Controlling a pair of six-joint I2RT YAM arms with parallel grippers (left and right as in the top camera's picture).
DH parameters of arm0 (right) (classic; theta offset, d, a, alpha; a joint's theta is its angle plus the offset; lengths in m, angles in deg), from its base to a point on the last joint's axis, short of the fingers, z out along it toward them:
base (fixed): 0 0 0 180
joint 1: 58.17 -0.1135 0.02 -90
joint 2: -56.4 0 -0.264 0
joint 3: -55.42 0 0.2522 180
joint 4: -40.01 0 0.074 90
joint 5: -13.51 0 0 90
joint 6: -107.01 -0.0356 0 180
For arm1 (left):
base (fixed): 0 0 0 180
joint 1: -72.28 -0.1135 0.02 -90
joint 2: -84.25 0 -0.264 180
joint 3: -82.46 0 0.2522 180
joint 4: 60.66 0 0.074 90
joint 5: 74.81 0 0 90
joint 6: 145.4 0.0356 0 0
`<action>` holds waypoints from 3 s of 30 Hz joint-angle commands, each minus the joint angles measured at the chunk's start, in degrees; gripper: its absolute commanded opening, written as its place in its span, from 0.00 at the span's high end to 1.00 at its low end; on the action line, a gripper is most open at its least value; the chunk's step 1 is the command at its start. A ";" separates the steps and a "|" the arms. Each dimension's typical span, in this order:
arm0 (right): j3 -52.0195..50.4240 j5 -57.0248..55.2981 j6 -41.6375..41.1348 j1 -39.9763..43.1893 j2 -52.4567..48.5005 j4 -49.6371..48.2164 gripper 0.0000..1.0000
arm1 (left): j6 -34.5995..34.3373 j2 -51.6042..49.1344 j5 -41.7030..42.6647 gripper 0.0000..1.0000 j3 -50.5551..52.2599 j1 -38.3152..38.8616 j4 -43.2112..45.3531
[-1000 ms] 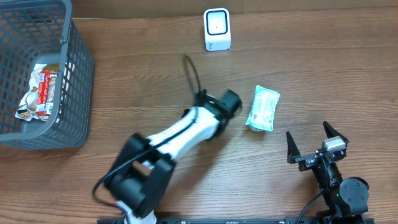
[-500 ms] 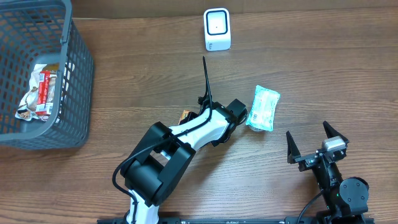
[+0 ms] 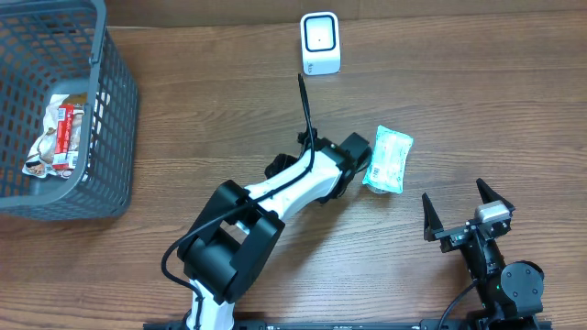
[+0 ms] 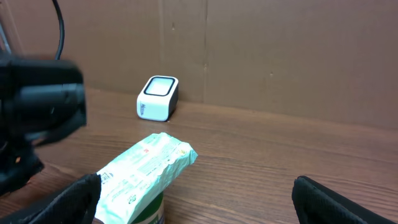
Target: Scan the item barcode
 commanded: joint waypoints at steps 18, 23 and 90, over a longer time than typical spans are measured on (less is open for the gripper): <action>-0.59 0.13 0.07 0.04 0.50 -0.17 0.00 | 19.74 1.22 42.56 0.39 -8.02 -18.78 -4.24; -0.59 0.15 0.04 0.04 0.50 -0.17 0.00 | 20.22 1.22 42.42 0.41 -5.11 -18.60 -2.12; -0.59 0.13 0.07 0.04 0.50 -0.17 0.00 | 6.71 1.27 36.06 0.50 -8.09 -18.78 7.52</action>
